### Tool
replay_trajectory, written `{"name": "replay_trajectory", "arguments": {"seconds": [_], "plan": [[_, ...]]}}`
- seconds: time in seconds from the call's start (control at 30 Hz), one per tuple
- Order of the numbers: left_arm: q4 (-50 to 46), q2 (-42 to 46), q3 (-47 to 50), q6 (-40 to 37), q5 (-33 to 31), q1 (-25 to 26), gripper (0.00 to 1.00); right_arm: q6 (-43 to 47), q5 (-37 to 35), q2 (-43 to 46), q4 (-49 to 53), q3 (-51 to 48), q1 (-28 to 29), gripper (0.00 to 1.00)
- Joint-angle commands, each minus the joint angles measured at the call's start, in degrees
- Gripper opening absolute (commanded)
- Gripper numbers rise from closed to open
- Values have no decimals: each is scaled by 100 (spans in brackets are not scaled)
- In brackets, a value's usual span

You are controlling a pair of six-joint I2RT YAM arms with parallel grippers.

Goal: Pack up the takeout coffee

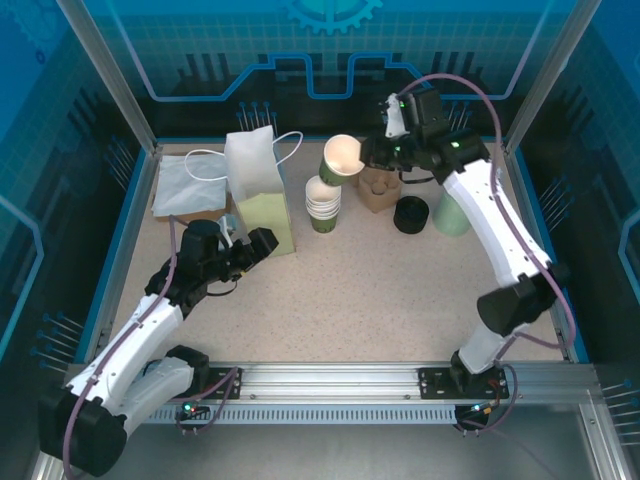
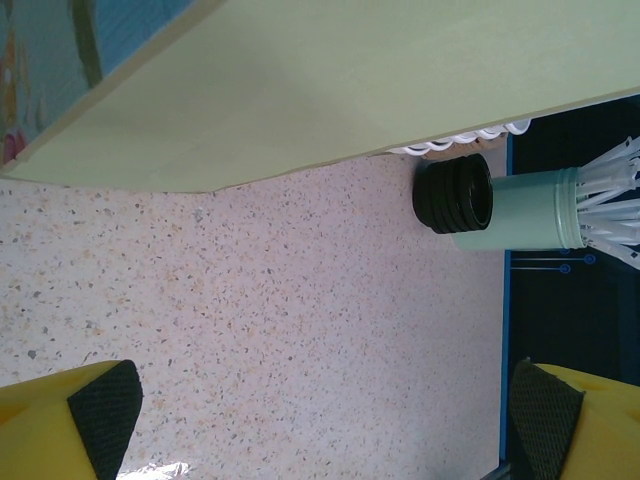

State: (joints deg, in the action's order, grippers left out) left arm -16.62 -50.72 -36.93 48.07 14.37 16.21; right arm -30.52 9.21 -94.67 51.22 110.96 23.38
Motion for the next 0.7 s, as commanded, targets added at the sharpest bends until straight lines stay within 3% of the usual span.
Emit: {"name": "replay_trajectory", "arguments": {"seconds": [0.0, 0.3, 0.67], "plan": [[-67, 93, -139, -30, 28, 49, 99, 186, -58, 616, 227, -566, 101, 8], [-57, -6, -168, -9, 48, 159, 99, 277, -446, 1821, -118, -2760, 532, 9], [103, -317, -245, 88, -17, 422, 99, 212, -875, 1547, -1115, -4417, 831, 9]]}}
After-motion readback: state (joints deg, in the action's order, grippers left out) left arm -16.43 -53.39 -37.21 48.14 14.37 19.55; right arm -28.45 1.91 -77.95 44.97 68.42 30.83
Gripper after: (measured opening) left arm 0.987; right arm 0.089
